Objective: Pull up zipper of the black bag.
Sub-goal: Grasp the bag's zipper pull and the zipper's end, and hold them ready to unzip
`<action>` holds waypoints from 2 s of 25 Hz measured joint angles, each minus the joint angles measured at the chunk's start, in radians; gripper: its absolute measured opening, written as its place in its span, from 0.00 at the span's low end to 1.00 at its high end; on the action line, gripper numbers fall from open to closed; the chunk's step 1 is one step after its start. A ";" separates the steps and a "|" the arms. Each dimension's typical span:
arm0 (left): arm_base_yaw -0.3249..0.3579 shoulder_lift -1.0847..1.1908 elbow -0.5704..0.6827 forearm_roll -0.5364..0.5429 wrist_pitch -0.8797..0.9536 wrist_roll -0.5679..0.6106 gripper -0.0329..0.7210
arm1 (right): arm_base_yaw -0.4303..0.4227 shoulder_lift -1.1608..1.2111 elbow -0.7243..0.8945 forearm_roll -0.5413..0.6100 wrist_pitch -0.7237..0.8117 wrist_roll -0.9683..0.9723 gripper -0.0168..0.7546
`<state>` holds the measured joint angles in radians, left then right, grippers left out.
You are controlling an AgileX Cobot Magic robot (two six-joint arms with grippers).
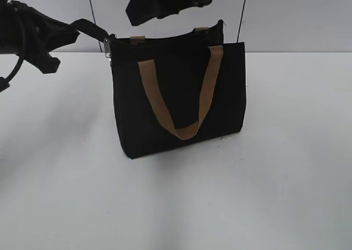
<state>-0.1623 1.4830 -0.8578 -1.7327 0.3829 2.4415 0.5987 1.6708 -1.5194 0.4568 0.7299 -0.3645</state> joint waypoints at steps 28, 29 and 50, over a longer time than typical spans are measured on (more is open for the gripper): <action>0.000 -0.111 0.000 0.340 0.057 -0.491 0.08 | 0.077 0.144 0.000 -0.007 -0.174 -0.140 0.50; 0.000 -0.111 0.000 0.332 0.057 -0.492 0.08 | 0.078 0.150 0.000 -0.007 -0.184 -0.142 0.49; 0.000 -0.111 0.000 0.321 0.060 -0.493 0.08 | 0.079 0.255 0.000 -0.040 -0.290 -0.151 0.36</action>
<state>-0.1623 1.3717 -0.8573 -1.4113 0.4433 1.9485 0.6776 1.9259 -1.5194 0.4166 0.4395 -0.5154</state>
